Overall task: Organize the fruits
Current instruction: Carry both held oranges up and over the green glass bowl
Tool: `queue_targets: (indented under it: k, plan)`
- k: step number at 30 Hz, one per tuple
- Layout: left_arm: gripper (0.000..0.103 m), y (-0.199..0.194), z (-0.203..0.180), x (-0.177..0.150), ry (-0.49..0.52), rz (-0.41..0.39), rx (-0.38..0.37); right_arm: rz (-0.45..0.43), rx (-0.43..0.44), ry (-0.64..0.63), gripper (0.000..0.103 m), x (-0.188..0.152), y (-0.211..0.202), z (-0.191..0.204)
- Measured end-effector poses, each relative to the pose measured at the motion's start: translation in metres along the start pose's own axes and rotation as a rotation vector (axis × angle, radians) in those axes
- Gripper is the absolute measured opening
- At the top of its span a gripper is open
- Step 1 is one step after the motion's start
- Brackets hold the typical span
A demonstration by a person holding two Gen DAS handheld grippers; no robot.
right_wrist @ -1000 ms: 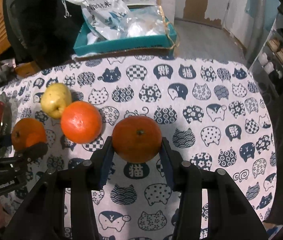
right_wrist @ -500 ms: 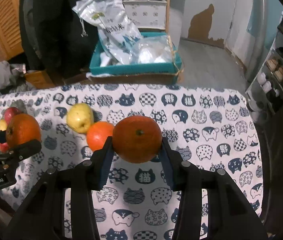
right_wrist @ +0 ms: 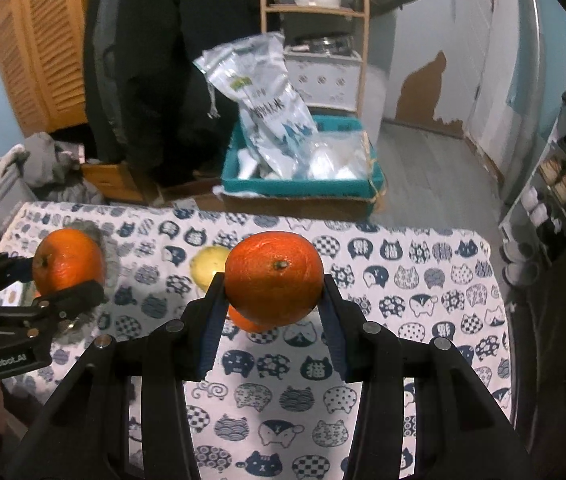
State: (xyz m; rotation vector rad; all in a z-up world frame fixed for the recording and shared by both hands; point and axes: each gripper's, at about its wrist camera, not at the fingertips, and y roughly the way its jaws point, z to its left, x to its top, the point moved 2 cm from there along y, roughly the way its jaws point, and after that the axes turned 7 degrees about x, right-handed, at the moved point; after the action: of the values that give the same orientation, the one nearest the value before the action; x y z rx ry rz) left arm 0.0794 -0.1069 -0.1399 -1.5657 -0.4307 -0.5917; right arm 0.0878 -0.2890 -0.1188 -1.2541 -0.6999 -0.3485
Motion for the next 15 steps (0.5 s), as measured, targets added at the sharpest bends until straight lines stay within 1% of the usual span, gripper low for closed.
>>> queue_targets:
  k: [6, 15]
  plan:
    - [0.063, -0.023, 0.011, 0.002, -0.002, -0.049, 0.011, -0.042, 0.022, -0.017, 0.044, 0.008, -0.021, 0.015]
    - [0.063, -0.043, 0.031, 0.000, -0.024, -0.081, 0.029, -0.073, 0.066, -0.042, 0.044, 0.020, -0.035, 0.038]
